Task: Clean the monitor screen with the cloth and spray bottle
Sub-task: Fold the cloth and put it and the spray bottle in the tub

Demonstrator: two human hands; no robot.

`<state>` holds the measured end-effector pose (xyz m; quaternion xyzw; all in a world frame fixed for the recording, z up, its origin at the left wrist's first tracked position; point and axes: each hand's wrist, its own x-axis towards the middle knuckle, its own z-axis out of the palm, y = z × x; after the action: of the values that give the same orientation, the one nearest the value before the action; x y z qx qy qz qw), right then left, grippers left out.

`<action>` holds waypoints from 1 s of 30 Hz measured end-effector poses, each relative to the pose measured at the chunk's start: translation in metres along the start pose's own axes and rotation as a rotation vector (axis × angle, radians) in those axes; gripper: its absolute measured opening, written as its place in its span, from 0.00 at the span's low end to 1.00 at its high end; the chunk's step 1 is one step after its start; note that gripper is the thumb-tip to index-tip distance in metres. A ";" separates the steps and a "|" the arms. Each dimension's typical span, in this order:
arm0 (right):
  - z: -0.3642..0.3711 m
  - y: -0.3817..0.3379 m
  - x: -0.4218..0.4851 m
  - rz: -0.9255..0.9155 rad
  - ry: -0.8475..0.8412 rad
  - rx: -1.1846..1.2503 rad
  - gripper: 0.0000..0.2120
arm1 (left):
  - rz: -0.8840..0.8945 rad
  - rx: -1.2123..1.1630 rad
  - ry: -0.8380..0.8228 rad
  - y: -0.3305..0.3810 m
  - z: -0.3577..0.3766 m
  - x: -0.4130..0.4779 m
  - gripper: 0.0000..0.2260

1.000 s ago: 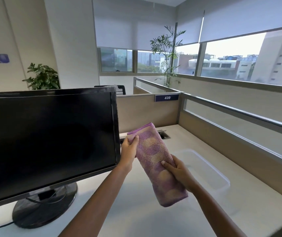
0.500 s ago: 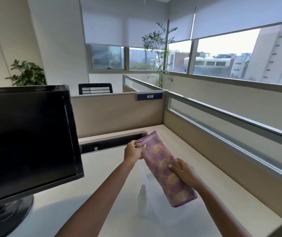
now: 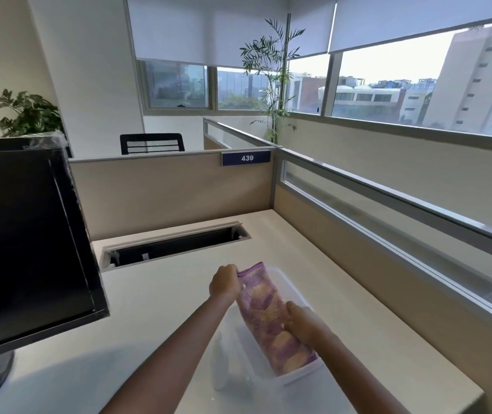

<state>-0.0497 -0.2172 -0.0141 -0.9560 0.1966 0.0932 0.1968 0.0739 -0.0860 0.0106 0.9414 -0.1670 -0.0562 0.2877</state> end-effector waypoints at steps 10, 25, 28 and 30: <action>0.021 0.010 0.007 0.028 0.041 -0.108 0.24 | 0.162 0.373 -0.068 0.006 0.026 0.017 0.11; 0.024 0.004 -0.005 -0.144 -0.378 -0.331 0.40 | 0.267 0.560 -0.679 0.000 0.061 0.035 0.21; 0.031 0.003 -0.001 -0.114 -0.436 -0.374 0.40 | 0.245 0.565 -0.737 -0.006 0.062 0.035 0.27; 0.034 0.001 0.002 -0.090 -0.454 -0.397 0.40 | 0.247 0.570 -0.750 -0.010 0.061 0.036 0.29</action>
<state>-0.0519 -0.2044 -0.0457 -0.9382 0.0828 0.3324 0.0491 0.0984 -0.1227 -0.0461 0.8705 -0.3786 -0.3091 -0.0572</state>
